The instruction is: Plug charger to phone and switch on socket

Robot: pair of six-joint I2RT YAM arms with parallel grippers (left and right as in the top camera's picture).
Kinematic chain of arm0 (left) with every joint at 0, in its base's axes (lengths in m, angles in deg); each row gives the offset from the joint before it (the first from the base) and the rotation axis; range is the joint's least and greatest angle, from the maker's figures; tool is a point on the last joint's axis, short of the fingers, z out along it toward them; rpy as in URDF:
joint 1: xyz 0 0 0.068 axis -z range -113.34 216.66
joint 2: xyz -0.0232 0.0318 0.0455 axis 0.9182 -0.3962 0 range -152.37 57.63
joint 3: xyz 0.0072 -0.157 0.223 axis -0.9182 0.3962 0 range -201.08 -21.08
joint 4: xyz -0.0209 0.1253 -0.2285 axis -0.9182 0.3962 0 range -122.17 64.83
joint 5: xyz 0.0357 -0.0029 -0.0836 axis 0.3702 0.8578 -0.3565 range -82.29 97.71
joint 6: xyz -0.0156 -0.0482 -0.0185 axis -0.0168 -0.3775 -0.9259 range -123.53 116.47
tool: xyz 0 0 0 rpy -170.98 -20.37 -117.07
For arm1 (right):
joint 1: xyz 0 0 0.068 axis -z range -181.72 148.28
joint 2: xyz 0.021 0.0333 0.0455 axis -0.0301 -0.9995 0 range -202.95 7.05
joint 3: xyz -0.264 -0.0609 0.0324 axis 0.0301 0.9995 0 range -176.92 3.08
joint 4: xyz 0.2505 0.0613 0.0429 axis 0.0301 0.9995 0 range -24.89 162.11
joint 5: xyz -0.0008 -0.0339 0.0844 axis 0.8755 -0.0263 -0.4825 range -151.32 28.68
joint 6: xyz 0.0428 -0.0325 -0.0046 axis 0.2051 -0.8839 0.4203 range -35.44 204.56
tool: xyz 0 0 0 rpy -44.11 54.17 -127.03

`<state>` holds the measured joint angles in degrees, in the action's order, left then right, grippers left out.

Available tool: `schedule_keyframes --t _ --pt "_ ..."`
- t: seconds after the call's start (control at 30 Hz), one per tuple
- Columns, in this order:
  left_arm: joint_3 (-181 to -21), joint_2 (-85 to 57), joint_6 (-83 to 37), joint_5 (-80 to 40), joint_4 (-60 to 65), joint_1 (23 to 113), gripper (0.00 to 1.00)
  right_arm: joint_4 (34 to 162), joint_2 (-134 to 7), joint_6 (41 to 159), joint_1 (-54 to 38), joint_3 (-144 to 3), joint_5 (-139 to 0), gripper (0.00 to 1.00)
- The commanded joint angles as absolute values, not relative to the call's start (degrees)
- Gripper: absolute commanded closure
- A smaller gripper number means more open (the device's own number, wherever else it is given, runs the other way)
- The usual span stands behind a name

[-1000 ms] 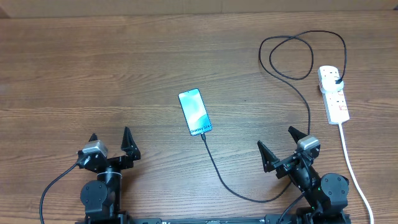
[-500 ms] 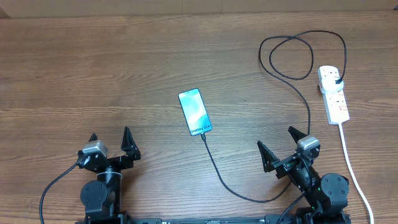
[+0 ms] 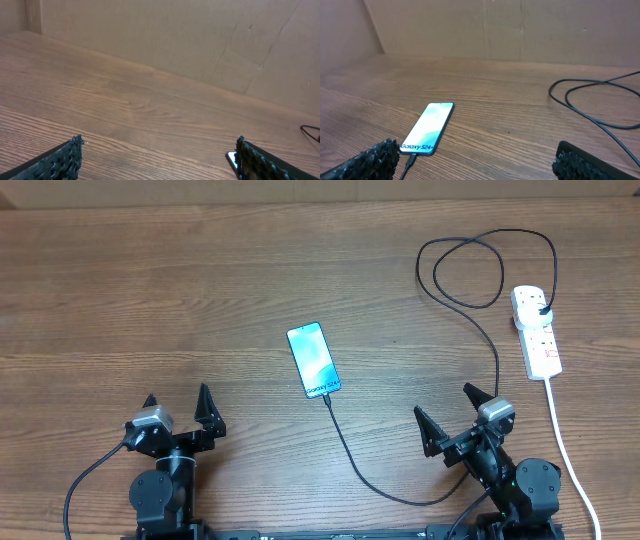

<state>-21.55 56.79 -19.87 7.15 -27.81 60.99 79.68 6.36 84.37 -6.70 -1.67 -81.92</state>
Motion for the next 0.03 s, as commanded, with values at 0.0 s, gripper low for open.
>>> schedule_keyframes --t 0.0 --pt "-21.4 57.4 -18.8 7.9 -27.7 60.7 0.0 79.3 6.9 84.5 -7.0 -1.5 -82.0 0.0"
